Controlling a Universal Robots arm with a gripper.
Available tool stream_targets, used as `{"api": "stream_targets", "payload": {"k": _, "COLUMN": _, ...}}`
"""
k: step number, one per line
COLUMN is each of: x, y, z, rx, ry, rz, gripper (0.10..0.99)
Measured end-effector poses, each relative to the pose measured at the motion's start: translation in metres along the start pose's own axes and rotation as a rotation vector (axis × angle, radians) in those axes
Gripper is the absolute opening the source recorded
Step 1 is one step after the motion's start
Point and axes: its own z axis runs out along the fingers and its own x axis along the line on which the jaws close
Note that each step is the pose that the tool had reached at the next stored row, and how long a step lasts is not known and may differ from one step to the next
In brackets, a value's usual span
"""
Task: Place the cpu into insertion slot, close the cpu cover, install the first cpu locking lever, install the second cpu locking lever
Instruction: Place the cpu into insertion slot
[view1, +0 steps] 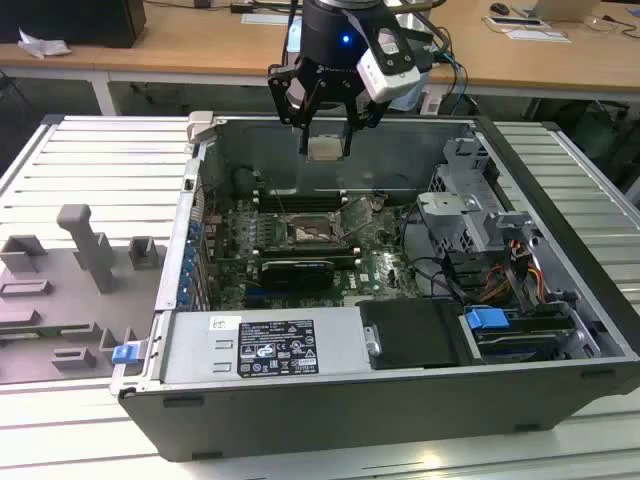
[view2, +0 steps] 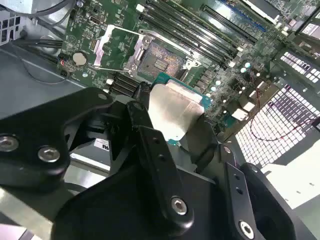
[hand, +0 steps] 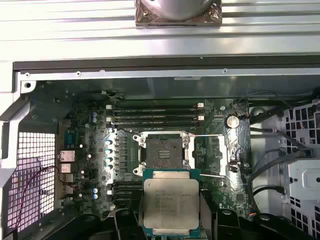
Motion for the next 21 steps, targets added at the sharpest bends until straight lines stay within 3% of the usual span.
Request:
{"api": "stream_targets", "payload": {"k": 14, "x": 0.0000, "y": 0.0000, "z": 0.0004, "rx": -0.002, "ry": -0.0111, "rz": 0.124, "gripper": 0.537}}
{"api": "stream_targets", "payload": {"k": 21, "x": 0.0000, "y": -0.0001, "z": 0.0009, "rx": -0.004, "ry": -0.0192, "rz": 0.214, "gripper": 0.537}}
